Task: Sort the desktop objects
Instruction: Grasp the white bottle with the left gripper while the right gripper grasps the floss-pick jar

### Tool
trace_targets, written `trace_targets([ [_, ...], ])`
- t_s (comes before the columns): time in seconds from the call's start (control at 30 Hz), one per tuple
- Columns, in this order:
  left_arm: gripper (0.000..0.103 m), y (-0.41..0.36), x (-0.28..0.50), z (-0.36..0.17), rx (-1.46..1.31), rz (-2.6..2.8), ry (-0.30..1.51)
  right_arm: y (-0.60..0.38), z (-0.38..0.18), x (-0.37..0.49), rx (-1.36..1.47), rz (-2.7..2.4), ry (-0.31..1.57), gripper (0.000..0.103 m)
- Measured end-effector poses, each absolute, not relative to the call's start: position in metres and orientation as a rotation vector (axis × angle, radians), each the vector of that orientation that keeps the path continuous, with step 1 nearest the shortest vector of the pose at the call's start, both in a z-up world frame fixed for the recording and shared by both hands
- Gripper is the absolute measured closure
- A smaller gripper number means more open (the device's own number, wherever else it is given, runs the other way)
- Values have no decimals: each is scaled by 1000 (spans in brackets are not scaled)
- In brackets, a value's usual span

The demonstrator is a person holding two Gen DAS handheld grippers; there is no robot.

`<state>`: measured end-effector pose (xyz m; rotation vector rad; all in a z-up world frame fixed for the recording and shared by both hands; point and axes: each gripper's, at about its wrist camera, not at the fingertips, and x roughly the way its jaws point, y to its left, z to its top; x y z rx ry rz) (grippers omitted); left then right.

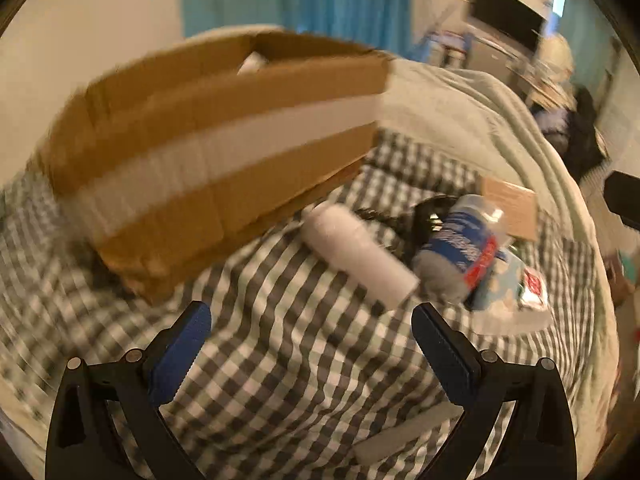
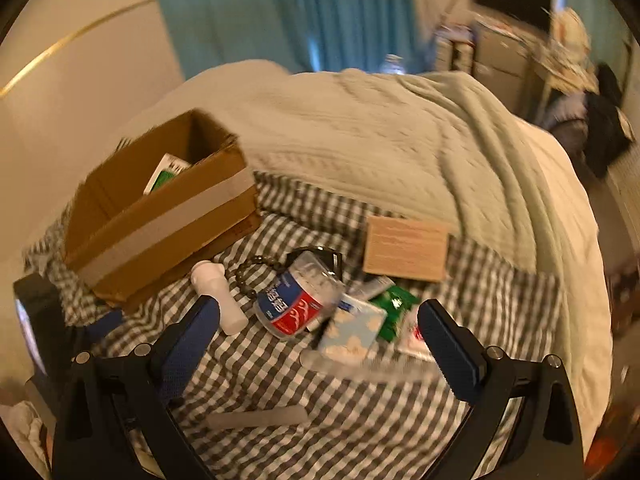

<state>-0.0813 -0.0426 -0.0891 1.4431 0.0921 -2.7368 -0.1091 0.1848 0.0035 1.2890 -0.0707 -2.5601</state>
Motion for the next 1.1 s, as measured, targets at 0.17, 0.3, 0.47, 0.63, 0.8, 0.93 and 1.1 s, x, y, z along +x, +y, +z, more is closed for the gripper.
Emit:
trace_targets([
  [0.17, 0, -67, -85, -106, 1402, -2624, 350, 163, -35, -129, 1276, -2477, -88, 3],
  [0.3, 0, -78, -89, -113, 1394, -2586, 454, 139, -70, -144, 1301, -2438, 49, 3],
  [0.47, 0, -83, -95, -118, 1391, -2579, 464, 133, -100, -167, 1354, -2427, 38, 0],
  [0.63, 0, -80, -99, -125, 1395, -2574, 453, 140, -118, -175, 1403, -2395, -18, 2],
  [0.8, 0, -66, -113, -127, 1397, -2596, 506, 164, -102, -178, 1334, -2424, -141, 28],
  [0.93, 0, -51, -131, -132, 1429, -2576, 516, 183, -95, -178, 1323, -2436, -201, 32],
  [1.1, 47, -35, -142, -135, 1455, -2590, 373, 192, -95, -176, 1320, -2444, -232, 35],
])
